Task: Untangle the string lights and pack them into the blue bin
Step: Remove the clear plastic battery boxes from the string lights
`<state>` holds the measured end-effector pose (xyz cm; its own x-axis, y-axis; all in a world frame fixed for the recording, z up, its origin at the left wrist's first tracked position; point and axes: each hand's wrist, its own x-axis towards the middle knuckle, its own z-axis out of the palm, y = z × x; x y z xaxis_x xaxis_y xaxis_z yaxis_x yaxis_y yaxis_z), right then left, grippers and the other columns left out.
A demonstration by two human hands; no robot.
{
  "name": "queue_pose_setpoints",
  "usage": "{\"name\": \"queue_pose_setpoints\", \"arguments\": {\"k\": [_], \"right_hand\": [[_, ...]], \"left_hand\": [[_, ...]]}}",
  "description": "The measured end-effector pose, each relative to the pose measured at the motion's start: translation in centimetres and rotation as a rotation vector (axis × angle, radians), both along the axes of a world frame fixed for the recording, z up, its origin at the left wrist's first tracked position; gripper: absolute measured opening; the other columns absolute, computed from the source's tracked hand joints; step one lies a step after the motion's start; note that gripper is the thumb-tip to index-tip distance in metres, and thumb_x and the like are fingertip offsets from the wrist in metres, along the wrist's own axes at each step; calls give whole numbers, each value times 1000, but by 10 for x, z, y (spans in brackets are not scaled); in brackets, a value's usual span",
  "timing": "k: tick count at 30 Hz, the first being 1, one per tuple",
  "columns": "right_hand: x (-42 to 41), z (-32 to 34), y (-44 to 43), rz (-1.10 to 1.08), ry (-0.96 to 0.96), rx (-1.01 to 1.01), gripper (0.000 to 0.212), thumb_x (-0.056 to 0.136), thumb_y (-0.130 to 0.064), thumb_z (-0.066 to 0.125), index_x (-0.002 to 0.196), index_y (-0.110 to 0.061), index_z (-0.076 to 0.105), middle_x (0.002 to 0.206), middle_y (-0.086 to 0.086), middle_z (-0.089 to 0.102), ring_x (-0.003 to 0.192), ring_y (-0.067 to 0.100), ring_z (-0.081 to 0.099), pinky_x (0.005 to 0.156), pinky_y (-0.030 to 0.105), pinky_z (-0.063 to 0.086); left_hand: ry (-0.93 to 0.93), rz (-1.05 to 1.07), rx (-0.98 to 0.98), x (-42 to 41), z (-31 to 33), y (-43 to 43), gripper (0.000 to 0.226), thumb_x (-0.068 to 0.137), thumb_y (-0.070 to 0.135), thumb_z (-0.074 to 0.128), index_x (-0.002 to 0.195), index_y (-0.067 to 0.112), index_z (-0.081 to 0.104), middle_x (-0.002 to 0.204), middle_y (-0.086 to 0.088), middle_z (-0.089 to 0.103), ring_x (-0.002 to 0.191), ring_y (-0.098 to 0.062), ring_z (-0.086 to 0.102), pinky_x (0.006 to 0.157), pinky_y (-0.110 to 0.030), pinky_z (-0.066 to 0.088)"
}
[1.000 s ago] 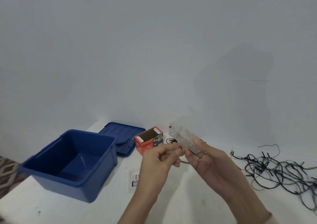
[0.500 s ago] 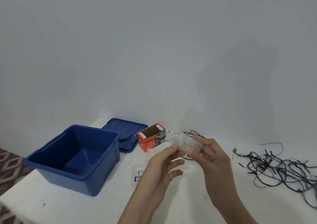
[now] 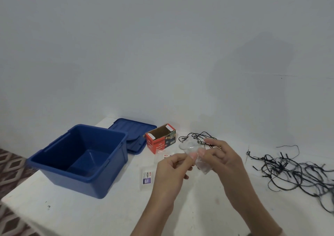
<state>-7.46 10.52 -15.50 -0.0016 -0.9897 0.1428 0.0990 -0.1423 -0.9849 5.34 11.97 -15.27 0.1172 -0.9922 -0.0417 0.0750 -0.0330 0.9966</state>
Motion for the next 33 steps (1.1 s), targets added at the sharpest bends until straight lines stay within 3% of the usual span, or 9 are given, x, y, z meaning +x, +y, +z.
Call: {"name": "queue_pose_setpoints", "arguments": {"k": [4, 7, 14, 17, 20, 22, 24, 29, 33], "right_hand": [[-8, 3, -1, 233, 65, 41, 30, 77, -27, 64, 104, -16, 71, 93, 3, 75, 86, 12, 69, 76, 23, 53], [-15, 2, -4, 332, 176, 54, 25, 80, -26, 62, 98, -14, 73, 93, 4, 75, 89, 13, 70, 82, 25, 55], [6, -33, -18, 170, 373, -44, 13, 89, -14, 61, 83, -22, 70, 71, -14, 72, 68, -2, 64, 64, 10, 46], [14, -47, -23, 113, 263, 9, 16, 91, -15, 58, 84, -13, 72, 77, -1, 74, 70, 8, 64, 70, 24, 53], [15, -55, -27, 81, 104, 95, 18, 91, -14, 57, 86, -6, 72, 86, 12, 74, 79, 20, 66, 74, 32, 55], [15, -60, -28, 72, 76, 132, 18, 90, -15, 58, 87, -4, 72, 88, 17, 73, 80, 23, 65, 78, 36, 56], [15, -64, -28, 73, 69, 158, 18, 90, -14, 59, 86, -3, 72, 88, 19, 72, 79, 22, 63, 78, 35, 56], [18, -67, -27, 104, 46, 193, 16, 90, -11, 58, 84, -7, 72, 78, 10, 72, 75, 18, 63, 70, 25, 55], [20, -62, -23, 115, 18, 210, 18, 89, -11, 58, 80, -9, 73, 75, 4, 73, 74, 18, 64, 68, 24, 55]], "left_hand": [[-88, 4, -82, 5, -3, 0, 9, 84, 23, 65, 83, 19, 73, 61, 13, 66, 56, 4, 53, 57, -10, 45], [-143, -29, -95, 12, -11, -1, 10, 85, 21, 65, 88, 18, 74, 69, 7, 68, 60, 4, 55, 60, -10, 47], [-83, -86, 93, 25, -39, -20, 25, 89, 23, 59, 97, 2, 71, 82, -6, 65, 72, -10, 57, 66, -13, 50], [-33, -124, 177, 37, -40, -25, 36, 92, 38, 51, 100, 9, 70, 88, -8, 67, 78, -14, 61, 68, -16, 53], [-418, 0, 164, 55, -51, -26, 39, 91, 50, 45, 113, 22, 61, 101, 3, 65, 87, -9, 60, 70, -17, 49], [-845, 43, 179, 66, -68, -21, 45, 89, 52, 48, 125, 24, 50, 114, 3, 58, 103, -11, 53, 79, -22, 47], [-1055, -16, 217, 70, -89, -14, 54, 87, 54, 51, 131, 24, 42, 126, -2, 50, 115, -18, 44, 92, -29, 45], [-1273, -171, 332, 63, -117, 0, 72, 84, 56, 53, 140, 21, 24, 131, -7, 42, 118, -26, 40, 95, -33, 39], [-1220, -119, 296, 64, -120, 0, 65, 88, 41, 53, 141, 18, 23, 123, -7, 52, 112, -24, 47, 93, -33, 43]]}}
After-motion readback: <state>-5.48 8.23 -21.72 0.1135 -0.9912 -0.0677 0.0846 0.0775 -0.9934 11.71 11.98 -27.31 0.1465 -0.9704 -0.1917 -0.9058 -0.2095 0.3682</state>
